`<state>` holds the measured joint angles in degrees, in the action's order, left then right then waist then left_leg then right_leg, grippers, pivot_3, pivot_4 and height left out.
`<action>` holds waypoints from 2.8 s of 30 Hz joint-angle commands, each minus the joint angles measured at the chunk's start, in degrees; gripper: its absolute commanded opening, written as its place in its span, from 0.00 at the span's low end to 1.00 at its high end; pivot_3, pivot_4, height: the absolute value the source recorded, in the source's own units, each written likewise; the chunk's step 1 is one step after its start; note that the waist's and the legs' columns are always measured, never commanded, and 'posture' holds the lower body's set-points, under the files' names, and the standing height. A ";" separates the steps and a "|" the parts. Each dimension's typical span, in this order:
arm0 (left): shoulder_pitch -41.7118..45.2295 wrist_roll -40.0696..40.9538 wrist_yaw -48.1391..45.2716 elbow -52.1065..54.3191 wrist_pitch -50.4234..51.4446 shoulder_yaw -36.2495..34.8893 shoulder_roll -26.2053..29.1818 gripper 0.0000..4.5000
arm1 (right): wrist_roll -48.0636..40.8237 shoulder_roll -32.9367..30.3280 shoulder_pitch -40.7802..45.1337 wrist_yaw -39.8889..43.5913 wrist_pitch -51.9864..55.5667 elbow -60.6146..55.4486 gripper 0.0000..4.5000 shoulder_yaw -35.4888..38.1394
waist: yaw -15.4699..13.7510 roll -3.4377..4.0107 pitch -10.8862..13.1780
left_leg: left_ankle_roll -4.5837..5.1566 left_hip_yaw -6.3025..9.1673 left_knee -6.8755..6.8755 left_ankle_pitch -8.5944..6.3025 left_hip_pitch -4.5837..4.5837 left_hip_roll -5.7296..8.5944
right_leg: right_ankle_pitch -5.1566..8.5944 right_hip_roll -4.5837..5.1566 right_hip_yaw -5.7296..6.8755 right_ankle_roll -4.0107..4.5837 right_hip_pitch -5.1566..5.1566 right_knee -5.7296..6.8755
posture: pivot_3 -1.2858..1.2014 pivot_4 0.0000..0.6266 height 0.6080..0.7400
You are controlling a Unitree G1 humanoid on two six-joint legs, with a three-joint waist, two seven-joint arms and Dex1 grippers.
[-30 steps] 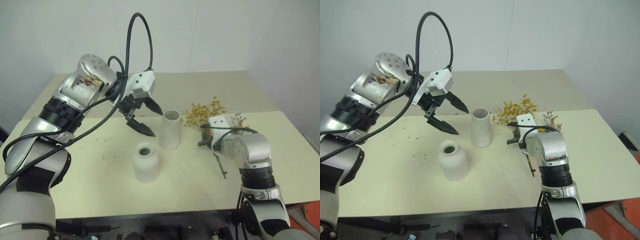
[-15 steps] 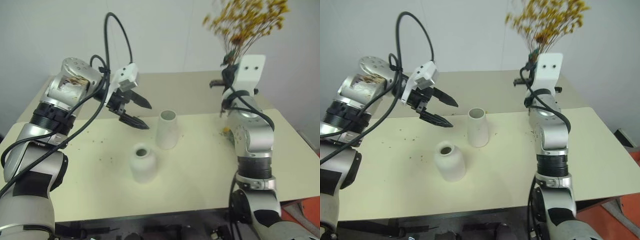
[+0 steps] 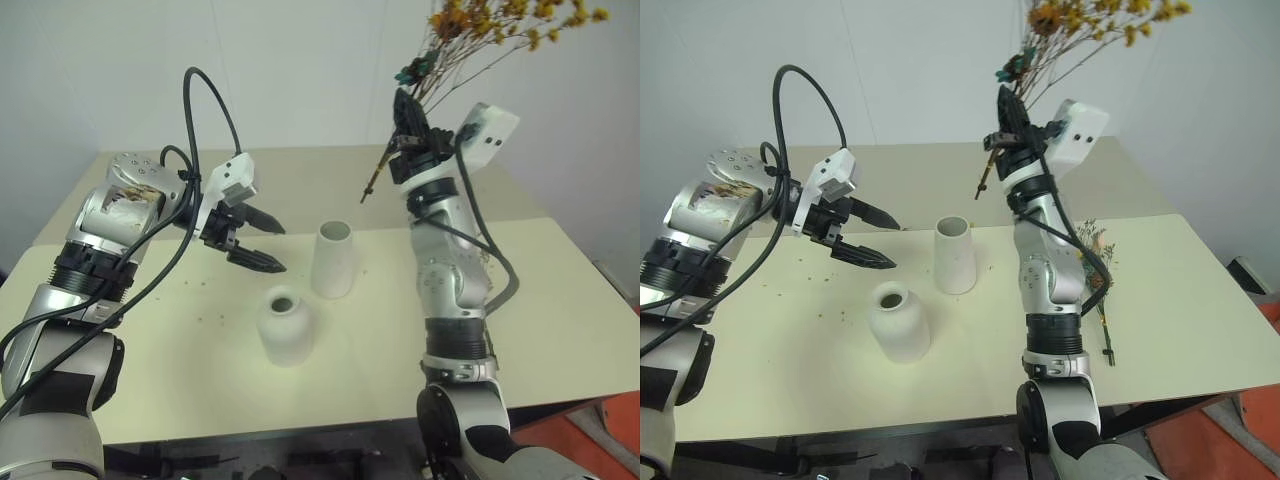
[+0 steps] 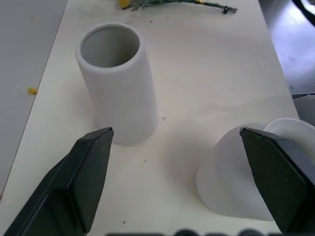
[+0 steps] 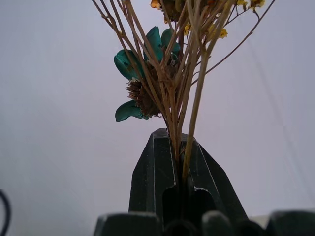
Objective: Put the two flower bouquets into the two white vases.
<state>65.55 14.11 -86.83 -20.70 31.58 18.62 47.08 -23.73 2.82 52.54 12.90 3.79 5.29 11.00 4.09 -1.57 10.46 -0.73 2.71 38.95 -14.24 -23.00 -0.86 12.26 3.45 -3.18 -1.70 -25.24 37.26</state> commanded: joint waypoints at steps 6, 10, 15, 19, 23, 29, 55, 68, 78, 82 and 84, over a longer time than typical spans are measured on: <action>-1.21 -0.18 2.39 2.11 0.60 -4.56 0.27 1.00 | 0.61 1.95 -0.86 3.20 -3.23 0.90 0.00 -4.03 | -0.01 0.00 0.00 | -0.01 0.01 -0.01 0.00 0.01 0.01 | 0.00 0.00 0.00 0.00 0.01 0.00 | 0.52 0.24 1.00; -2.54 -0.11 3.08 3.82 0.80 -5.71 0.36 1.00 | 3.33 1.63 -2.51 3.88 -4.81 3.26 0.00 -6.42 | 0.04 0.01 0.00 | -0.01 0.00 -0.02 0.01 0.05 0.00 | 0.00 0.00 -0.01 0.00 0.03 0.01 | 0.52 0.24 1.00; -4.15 -0.10 3.77 4.97 0.79 -6.98 0.86 1.00 | 4.42 2.04 -5.07 4.17 -5.31 2.70 0.00 -8.49 | 0.01 0.00 0.00 | -0.04 0.01 -0.02 0.02 0.04 0.01 | 0.00 0.00 -0.02 0.00 0.02 0.02 | 0.52 0.24 1.00; -5.13 0.10 3.93 6.46 1.21 -7.73 1.02 1.00 | 6.48 2.11 -6.91 4.66 -6.90 3.50 0.00 -10.22 | 0.00 0.01 0.00 | -0.05 0.01 -0.03 0.03 0.05 0.01 | 0.00 0.00 -0.02 0.00 0.02 0.03 | 0.52 0.24 1.00; -5.27 0.09 3.96 6.76 1.22 -7.92 0.99 1.00 | 7.98 1.88 -8.40 6.14 -8.42 3.22 0.00 -11.95 | 0.01 0.00 0.00 | -0.06 0.00 -0.03 0.03 0.06 0.01 | 0.00 0.00 -0.03 0.00 0.02 0.03 | 0.52 0.24 1.00; -5.24 -0.39 3.91 6.68 0.73 -7.66 0.56 1.00 | 9.19 2.17 -9.66 6.18 -8.97 2.93 0.00 -12.99 | -0.03 0.00 0.00 | -0.07 0.01 -0.03 0.04 0.07 0.01 | 0.00 -0.01 -0.02 0.00 0.03 0.03 | 0.52 0.24 1.00; -4.44 -1.47 4.46 3.59 -2.55 -7.23 -1.78 1.00 | 17.55 -3.19 -14.28 1.62 -4.55 -3.82 0.99 -14.61 | -0.08 0.00 0.00 | -0.07 0.01 -0.03 0.04 0.06 0.01 | 0.00 0.00 -0.02 0.00 0.04 0.02 | 0.52 0.24 1.00; -4.09 -2.62 3.80 2.22 -3.76 -7.08 -2.69 1.00 | 18.95 -13.28 -19.03 9.74 7.44 -15.96 0.99 -19.49 | -0.12 -0.01 0.00 | -0.07 0.01 -0.02 0.04 0.08 0.02 | 0.00 -0.01 -0.04 0.00 0.08 -0.04 | 0.52 0.24 1.00; -4.85 -2.96 3.95 3.04 -3.21 -7.25 -2.54 1.00 | 18.48 -21.10 -18.55 16.14 17.31 -22.38 0.99 -18.25 | -0.13 -0.01 -0.01 | -0.07 0.02 -0.02 0.04 0.07 0.01 | 0.00 -0.02 -0.03 0.00 0.09 -0.05 | 0.52 0.24 1.00; -4.99 -0.82 3.31 4.94 -0.88 -8.87 -1.82 1.00 | 15.26 -23.63 -22.04 16.13 22.85 -28.07 0.99 -13.04 | -0.34 -0.03 -0.01 | -0.07 0.02 -0.01 0.04 0.05 0.02 | 0.00 -0.01 -0.02 0.00 0.10 -0.05 | 0.52 0.24 1.00; -4.62 0.34 2.97 6.04 0.17 -9.67 -1.51 1.00 | 12.06 -24.14 -23.47 15.71 26.45 -31.25 0.99 -9.40 | -0.60 -0.03 -0.01 | -0.06 0.04 -0.01 0.04 0.02 0.01 | 0.00 -0.01 -0.01 0.00 0.11 -0.05 | 0.52 0.24 1.00</action>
<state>59.93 12.55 -83.36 -17.25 30.94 11.70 44.67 -8.65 -20.52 29.09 29.26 27.64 -21.44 -2.48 3.49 -1.60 10.45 -0.80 2.76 38.94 -14.20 -22.99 -0.84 12.26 3.44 -3.18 -1.70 -25.14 37.20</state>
